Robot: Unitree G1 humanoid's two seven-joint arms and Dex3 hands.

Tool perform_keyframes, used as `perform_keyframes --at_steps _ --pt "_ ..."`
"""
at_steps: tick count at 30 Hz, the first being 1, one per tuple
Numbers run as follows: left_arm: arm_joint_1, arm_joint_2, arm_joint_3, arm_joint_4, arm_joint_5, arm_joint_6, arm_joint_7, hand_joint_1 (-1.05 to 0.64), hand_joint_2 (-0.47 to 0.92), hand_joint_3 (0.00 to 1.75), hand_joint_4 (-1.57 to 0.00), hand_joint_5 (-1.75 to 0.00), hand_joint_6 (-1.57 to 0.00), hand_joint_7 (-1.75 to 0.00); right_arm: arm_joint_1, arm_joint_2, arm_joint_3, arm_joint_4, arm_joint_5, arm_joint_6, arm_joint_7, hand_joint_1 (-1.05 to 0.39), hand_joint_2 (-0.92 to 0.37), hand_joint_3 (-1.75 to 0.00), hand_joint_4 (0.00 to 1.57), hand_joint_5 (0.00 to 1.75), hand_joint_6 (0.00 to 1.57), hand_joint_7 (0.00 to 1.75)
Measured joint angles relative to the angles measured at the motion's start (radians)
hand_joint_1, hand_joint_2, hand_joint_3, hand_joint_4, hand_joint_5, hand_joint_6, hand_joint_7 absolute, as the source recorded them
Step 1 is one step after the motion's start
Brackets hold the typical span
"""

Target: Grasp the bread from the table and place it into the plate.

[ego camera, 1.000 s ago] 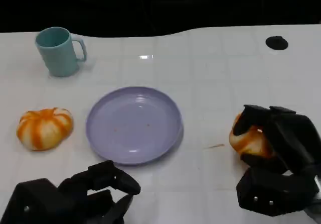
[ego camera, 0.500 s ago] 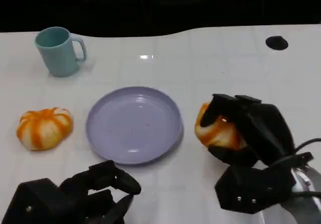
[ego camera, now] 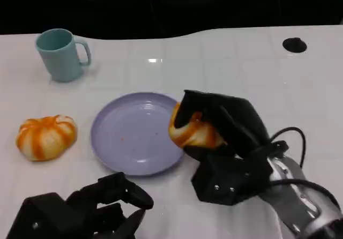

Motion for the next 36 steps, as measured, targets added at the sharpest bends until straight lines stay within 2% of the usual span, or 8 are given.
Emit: perform_keyframes --at_steps 12,13,16,18,20,22,26,36 --pt "0.004 -0.009 -0.014 0.000 0.016 -0.002 0.012 -0.21 0.78 0.71 -0.67 -1.75 -0.58 -1.35 -0.223 0.101 0.025 0.391 0.002 -0.089 -0.092 -0.18 -0.36 -1.29 0.92 1.75 0.67 1.72" --pt "0.004 -0.010 -0.014 0.000 0.015 -0.002 0.012 -0.21 0.78 0.71 -0.67 -1.75 -0.58 -1.35 -0.237 0.108 0.026 0.416 0.006 -0.089 -0.092 -0.18 -0.37 -1.26 0.92 1.75 0.68 1.68" --pt "0.005 -0.012 -0.014 0.003 0.015 -0.004 0.012 -0.23 0.78 0.71 -0.68 -1.75 -0.59 -1.35 -0.273 0.128 0.026 0.476 0.019 -0.080 -0.086 -0.19 -0.43 -1.14 0.84 1.75 0.78 1.11" --pt "0.006 -0.012 -0.014 0.008 0.015 -0.012 0.012 -0.23 0.78 0.71 -0.68 -1.75 -0.59 -1.35 -0.293 0.138 0.024 0.502 0.036 -0.060 -0.054 -0.20 -0.56 -0.84 0.62 1.40 0.77 0.66" --pt "0.006 -0.012 -0.014 0.012 0.016 -0.017 0.012 -0.23 0.78 0.71 -0.67 -1.75 -0.59 -1.35 -0.312 0.143 0.020 0.526 0.059 -0.045 0.004 -0.31 -0.72 -0.54 0.36 0.77 0.59 0.24" --pt "0.006 -0.012 -0.014 0.016 0.016 -0.021 0.012 -0.23 0.78 0.71 -0.67 -1.75 -0.59 -1.35 -0.323 0.139 0.024 0.534 0.064 -0.039 0.071 -0.41 -0.84 -0.32 0.21 0.49 0.46 0.07" --pt "0.006 -0.012 -0.014 0.019 0.017 -0.025 0.012 -0.22 0.78 0.72 -0.66 -1.75 -0.59 -1.35 -0.327 0.124 0.047 0.523 0.064 -0.026 0.178 -0.58 -0.92 -0.27 0.01 0.22 0.21 0.01" --pt "0.006 -0.007 -0.021 0.035 0.049 -0.066 0.012 -0.23 0.79 0.69 -0.63 -1.75 -0.59 -1.33 -0.319 0.088 0.069 0.406 0.064 0.045 0.347 -0.74 -0.92 -0.35 0.00 0.00 0.14 0.00"
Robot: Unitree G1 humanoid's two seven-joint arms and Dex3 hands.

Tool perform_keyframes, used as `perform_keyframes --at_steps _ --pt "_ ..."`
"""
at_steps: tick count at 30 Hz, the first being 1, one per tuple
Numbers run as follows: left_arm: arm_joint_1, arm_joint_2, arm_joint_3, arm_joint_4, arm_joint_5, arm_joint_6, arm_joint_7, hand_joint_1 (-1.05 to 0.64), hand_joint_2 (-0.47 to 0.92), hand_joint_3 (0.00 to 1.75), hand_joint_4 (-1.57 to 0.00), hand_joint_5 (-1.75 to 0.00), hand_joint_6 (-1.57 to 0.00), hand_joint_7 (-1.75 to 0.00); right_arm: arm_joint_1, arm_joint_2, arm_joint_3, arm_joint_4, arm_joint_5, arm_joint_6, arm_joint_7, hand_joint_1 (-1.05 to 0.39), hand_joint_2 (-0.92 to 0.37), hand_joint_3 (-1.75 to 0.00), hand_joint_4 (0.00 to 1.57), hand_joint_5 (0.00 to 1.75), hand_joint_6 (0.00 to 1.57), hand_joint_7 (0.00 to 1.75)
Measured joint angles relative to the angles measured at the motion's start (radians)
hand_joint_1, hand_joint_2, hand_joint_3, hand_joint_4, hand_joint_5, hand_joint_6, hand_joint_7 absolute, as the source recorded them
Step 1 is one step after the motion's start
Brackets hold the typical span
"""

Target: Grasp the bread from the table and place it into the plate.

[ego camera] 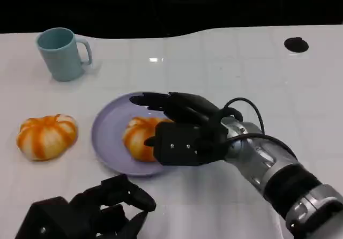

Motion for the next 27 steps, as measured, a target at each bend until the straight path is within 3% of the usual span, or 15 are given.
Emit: perform_keyframes --at_steps 5,10,23,25,27 --pt "0.000 -0.001 -0.002 0.005 0.014 -0.012 0.000 -0.23 0.80 0.67 -0.61 -1.75 -0.60 -1.32 0.032 -0.026 0.013 -0.097 -0.002 0.038 0.055 -0.75 -0.92 -0.36 0.04 0.02 0.14 0.01" --pt "0.001 -0.002 -0.002 0.005 0.016 -0.013 0.000 -0.24 0.80 0.66 -0.61 -1.75 -0.60 -1.32 0.085 -0.085 0.024 -0.228 -0.014 0.051 0.074 -0.73 -0.92 -0.36 0.06 0.04 0.15 0.01" --pt "0.003 -0.003 -0.001 0.010 0.016 -0.018 0.000 -0.25 0.82 0.65 -0.67 -1.75 -0.60 -1.33 0.319 -0.212 -0.004 -0.599 0.012 0.033 0.084 -0.68 -0.92 -0.25 0.21 0.17 0.24 0.05" --pt "0.002 -0.003 -0.001 0.010 0.016 -0.019 0.000 -0.24 0.82 0.65 -0.67 -1.75 -0.60 -1.33 0.359 -0.230 -0.019 -0.649 0.026 0.017 0.084 -0.67 -0.92 -0.24 0.07 0.54 0.26 0.08" --pt "0.002 -0.003 -0.001 0.011 0.016 -0.021 0.000 -0.23 0.82 0.66 -0.67 -1.75 -0.60 -1.33 0.398 -0.251 -0.034 -0.696 0.043 0.007 0.084 -0.66 -0.92 -0.24 0.02 0.71 0.29 0.10"
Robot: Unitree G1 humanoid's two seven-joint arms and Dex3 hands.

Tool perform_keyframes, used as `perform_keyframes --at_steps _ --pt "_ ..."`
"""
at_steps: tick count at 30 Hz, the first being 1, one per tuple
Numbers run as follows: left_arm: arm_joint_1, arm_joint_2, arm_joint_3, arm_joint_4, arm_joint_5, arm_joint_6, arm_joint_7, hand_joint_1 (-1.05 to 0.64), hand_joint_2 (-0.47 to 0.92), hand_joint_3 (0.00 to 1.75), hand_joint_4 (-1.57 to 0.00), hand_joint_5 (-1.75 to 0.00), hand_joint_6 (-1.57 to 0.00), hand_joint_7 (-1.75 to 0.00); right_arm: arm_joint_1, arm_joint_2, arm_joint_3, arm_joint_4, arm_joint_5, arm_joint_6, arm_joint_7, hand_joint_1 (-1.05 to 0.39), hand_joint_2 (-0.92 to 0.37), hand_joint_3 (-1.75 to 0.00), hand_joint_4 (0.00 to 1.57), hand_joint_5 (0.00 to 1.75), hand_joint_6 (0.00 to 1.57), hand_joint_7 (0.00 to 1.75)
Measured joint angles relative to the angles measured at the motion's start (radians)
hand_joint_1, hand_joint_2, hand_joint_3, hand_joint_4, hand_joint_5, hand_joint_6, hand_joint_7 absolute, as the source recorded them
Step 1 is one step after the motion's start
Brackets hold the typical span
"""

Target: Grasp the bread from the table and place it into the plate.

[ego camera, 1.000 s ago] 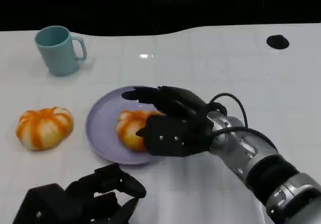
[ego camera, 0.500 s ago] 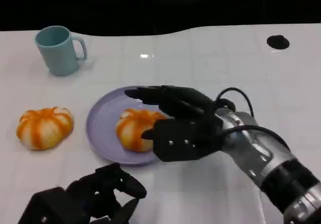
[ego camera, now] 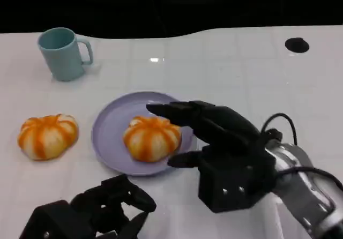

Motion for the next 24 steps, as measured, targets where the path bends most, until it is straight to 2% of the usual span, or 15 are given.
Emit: perform_keyframes --at_steps 1,3,9,12,15,16,17,19,20,22,24 --pt "0.000 0.000 0.000 0.001 0.000 -0.001 0.000 -0.23 0.82 0.66 -0.67 -1.75 -0.60 -1.33 0.021 -0.010 -0.012 -0.021 0.010 -0.009 0.000 -0.65 -0.92 -0.23 0.01 0.79 0.31 0.12" --pt "0.000 -0.001 0.000 0.002 -0.001 -0.001 0.000 -0.23 0.81 0.67 -0.67 -1.75 -0.60 -1.34 0.060 -0.029 -0.032 -0.055 0.035 -0.024 0.001 -0.64 -0.92 -0.22 0.01 0.84 0.33 0.13" --pt "-0.002 -0.002 0.002 0.008 -0.001 -0.002 0.000 -0.25 0.81 0.66 -0.66 -1.75 -0.60 -1.33 0.175 -0.075 -0.092 -0.156 0.087 -0.069 0.000 -0.54 -0.92 -0.17 0.26 0.98 0.53 0.25" --pt "-0.002 0.000 0.002 0.009 -0.001 -0.006 0.000 -0.26 0.81 0.65 -0.65 -1.75 -0.60 -1.32 0.227 -0.084 -0.120 -0.189 0.109 -0.092 -0.014 -0.46 -0.92 -0.12 0.38 1.11 0.62 0.38" --pt "-0.002 0.001 0.003 0.010 -0.001 -0.006 0.000 -0.26 0.82 0.64 -0.63 -1.75 -0.60 -1.31 0.277 -0.096 -0.155 -0.227 0.131 -0.119 -0.022 -0.38 -0.91 -0.12 0.46 1.26 0.61 0.64" --pt "-0.002 0.001 0.004 0.010 -0.002 -0.006 0.000 -0.27 0.82 0.63 -0.63 -1.75 -0.60 -1.31 0.293 -0.101 -0.166 -0.240 0.137 -0.122 -0.024 -0.30 -0.89 -0.15 0.51 1.31 0.63 0.72" --pt "-0.002 0.001 0.005 0.011 -0.002 -0.006 0.000 -0.27 0.82 0.63 -0.62 -1.75 -0.60 -1.31 0.307 -0.103 -0.178 -0.250 0.146 -0.127 -0.026 -0.26 -0.81 -0.29 0.54 1.33 0.64 0.78" --pt "-0.002 0.002 0.007 0.011 -0.002 -0.006 -0.001 -0.27 0.82 0.62 -0.62 -1.75 -0.61 -1.31 0.332 -0.107 -0.196 -0.266 0.156 -0.135 -0.029 -0.15 -0.55 -0.80 0.61 1.37 0.72 0.82" --pt "-0.001 0.002 0.007 0.011 -0.002 -0.007 -0.001 -0.27 0.82 0.62 -0.63 -1.75 -0.61 -1.30 0.348 -0.109 -0.205 -0.278 0.160 -0.136 -0.029 -0.12 -0.47 -0.95 0.64 1.38 0.76 0.84" --pt "0.000 0.003 0.008 0.012 -0.002 -0.007 -0.001 -0.27 0.82 0.61 -0.63 -1.75 -0.61 -1.30 0.376 -0.116 -0.224 -0.295 0.164 -0.139 -0.029 -0.05 -0.38 -1.11 0.69 1.40 0.82 0.88" --pt "0.000 0.003 0.009 0.013 -0.003 -0.008 -0.001 -0.27 0.82 0.61 -0.64 -1.75 -0.62 -1.30 0.396 -0.125 -0.239 -0.299 0.169 -0.146 -0.029 0.00 -0.35 -1.18 0.72 1.42 0.87 0.91"
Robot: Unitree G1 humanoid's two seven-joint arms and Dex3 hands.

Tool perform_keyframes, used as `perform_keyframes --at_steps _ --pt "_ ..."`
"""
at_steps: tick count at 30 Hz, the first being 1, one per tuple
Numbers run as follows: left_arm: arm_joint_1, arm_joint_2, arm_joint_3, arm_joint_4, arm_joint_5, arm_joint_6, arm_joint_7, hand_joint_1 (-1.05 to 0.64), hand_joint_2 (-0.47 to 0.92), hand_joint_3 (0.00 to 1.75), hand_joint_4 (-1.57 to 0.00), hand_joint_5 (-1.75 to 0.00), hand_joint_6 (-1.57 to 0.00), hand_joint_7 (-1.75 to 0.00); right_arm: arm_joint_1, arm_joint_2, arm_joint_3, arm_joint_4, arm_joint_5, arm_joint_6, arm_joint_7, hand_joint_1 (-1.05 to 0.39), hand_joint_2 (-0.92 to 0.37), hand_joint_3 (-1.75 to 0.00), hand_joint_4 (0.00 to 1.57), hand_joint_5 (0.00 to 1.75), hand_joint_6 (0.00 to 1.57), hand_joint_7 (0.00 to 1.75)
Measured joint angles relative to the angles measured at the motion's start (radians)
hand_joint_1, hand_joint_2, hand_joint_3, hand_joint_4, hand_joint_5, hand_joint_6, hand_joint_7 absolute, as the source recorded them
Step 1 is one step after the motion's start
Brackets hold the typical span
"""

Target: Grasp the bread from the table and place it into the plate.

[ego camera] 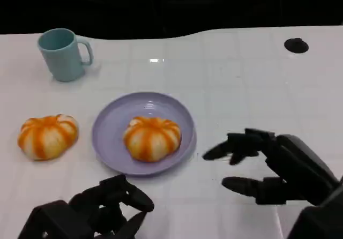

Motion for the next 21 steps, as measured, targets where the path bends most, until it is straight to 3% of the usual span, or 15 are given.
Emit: perform_keyframes --at_steps 10,12,21 --pt "0.000 0.002 0.012 0.008 -0.004 -0.010 -0.005 -0.30 0.83 0.59 -0.65 -1.75 -0.62 -1.28 0.114 -0.023 -0.076 -0.047 0.004 -0.033 -0.011 0.03 -0.30 -1.43 0.82 1.68 0.89 1.21" --pt "-0.001 0.003 0.013 0.013 -0.006 -0.013 -0.008 -0.31 0.83 0.59 -0.66 -1.75 -0.63 -1.28 0.129 -0.024 -0.088 -0.060 0.002 -0.043 -0.015 -0.02 -0.26 -1.45 0.84 1.73 0.86 1.29" --pt "-0.006 0.008 0.016 0.015 -0.014 -0.013 -0.013 -0.31 0.83 0.58 -0.66 -1.75 -0.64 -1.27 0.236 -0.032 -0.116 -0.132 -0.068 -0.028 -0.059 -0.05 -0.22 -1.42 0.87 1.74 0.84 1.32"
